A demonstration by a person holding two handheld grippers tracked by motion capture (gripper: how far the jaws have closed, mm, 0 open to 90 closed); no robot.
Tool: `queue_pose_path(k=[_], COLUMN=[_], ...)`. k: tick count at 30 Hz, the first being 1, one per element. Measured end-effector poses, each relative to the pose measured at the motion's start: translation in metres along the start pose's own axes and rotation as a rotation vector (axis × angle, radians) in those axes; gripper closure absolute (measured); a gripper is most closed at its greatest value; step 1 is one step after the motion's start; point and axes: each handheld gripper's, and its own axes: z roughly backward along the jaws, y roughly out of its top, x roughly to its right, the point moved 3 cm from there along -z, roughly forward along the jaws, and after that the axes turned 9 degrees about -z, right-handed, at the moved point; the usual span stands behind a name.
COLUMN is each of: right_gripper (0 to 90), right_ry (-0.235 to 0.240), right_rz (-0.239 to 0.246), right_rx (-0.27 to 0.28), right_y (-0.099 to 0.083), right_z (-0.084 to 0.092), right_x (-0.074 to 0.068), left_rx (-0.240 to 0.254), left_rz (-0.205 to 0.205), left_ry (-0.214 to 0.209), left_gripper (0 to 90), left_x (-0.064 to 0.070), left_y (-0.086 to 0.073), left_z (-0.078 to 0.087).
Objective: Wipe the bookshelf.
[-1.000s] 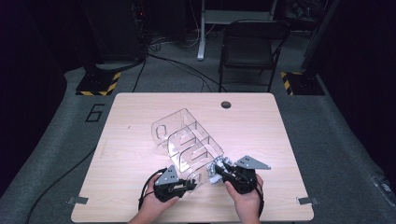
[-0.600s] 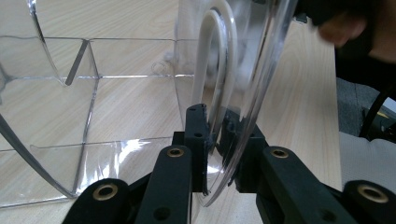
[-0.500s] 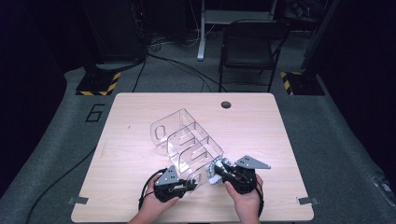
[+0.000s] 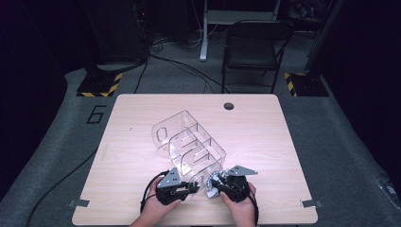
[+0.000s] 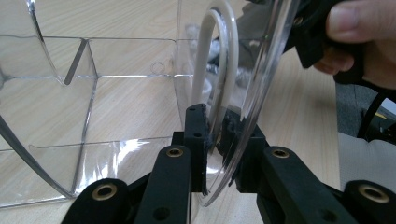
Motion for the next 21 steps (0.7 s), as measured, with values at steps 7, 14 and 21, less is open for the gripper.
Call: queue_pose_path(k=[7,14,21], right_gripper=[71.6,71.1,71.0], right_ry=[0.074,0.031,-0.001], right_rz=[0.001,0.045,0.012], right_rx=[0.178,0.104,-0.011], right_y=[0.037,0.019,-0.003], right_z=[0.045,0.023,-0.002], right_x=[-0.019,-0.019,-0.003], left_rx=[-0.002,0.001,0.003], left_rz=[0.009,0.016,0.013], left_ry=[-0.011,-0.008,-0.005], left_gripper=[78.5,78.4,78.4], left_x=[0.000,0.000,0.001], left_y=[0.000,0.000,0.000], left_z=[0.001,0.001,0.000])
